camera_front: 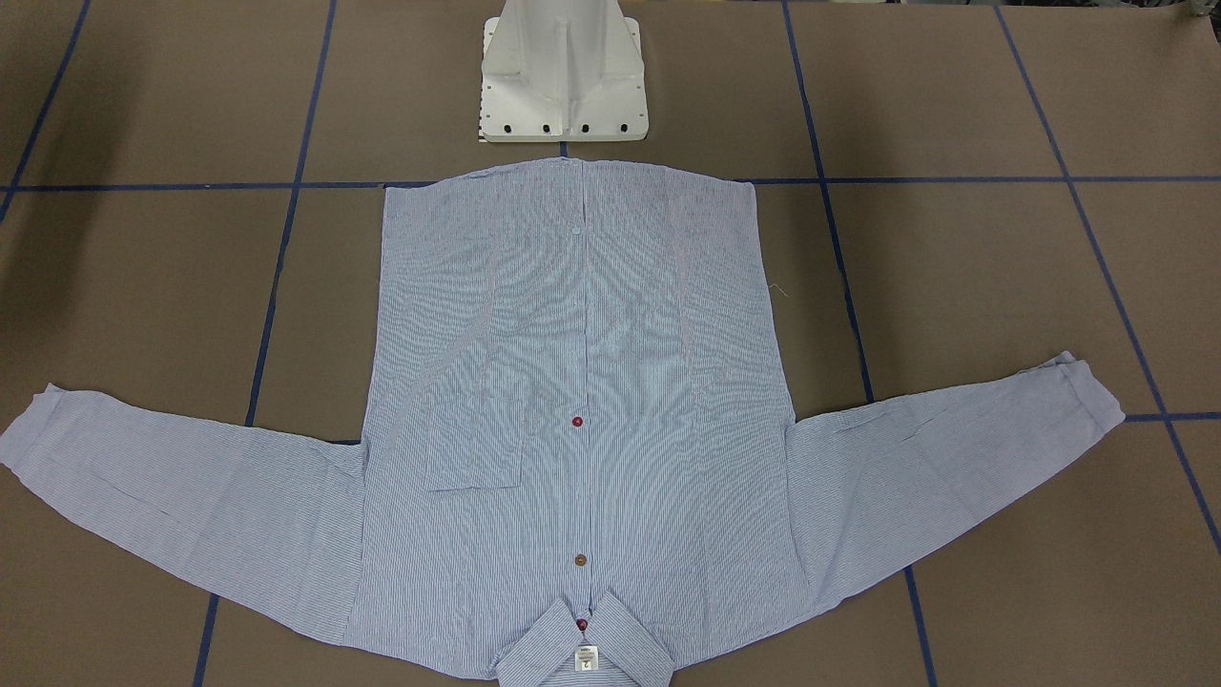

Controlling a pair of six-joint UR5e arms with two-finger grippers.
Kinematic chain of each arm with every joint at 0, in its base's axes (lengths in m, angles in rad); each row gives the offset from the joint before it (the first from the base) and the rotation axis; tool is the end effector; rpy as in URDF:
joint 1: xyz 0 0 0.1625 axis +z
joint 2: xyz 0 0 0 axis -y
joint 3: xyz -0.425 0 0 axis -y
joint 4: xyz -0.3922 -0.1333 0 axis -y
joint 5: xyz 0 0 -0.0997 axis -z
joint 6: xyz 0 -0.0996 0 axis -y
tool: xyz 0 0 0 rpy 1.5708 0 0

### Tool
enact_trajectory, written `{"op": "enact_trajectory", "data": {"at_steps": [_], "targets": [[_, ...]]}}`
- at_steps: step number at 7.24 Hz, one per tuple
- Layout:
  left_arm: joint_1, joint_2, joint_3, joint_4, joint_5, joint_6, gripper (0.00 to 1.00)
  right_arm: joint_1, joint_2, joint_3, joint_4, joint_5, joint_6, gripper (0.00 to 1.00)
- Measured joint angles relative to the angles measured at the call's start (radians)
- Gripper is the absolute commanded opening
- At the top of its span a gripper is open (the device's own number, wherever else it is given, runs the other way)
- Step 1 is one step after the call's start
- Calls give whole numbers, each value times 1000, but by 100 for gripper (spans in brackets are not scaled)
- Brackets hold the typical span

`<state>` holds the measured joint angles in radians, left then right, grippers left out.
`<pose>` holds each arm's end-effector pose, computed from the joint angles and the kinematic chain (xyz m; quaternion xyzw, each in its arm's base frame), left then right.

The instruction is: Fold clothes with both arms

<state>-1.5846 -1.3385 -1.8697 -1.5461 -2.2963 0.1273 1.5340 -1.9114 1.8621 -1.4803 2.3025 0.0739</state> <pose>-0.0727 -0.3953 0.6203 0.0446 0.3525 0.0604 0.9328 0.0537 -0.3546 0.6523 -0.0006 -0.3582 0.0100 0.9336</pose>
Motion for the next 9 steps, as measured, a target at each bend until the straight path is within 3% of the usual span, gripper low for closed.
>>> {"op": "enact_trajectory", "data": {"at_steps": [6,9], "targets": [[-1,-2,-73,-64,2,-4,100,0,29,39,3,2,5,100],[-1,-15,-98,-299,9,-10,100,0,131,93,4,7,17,100]]}}
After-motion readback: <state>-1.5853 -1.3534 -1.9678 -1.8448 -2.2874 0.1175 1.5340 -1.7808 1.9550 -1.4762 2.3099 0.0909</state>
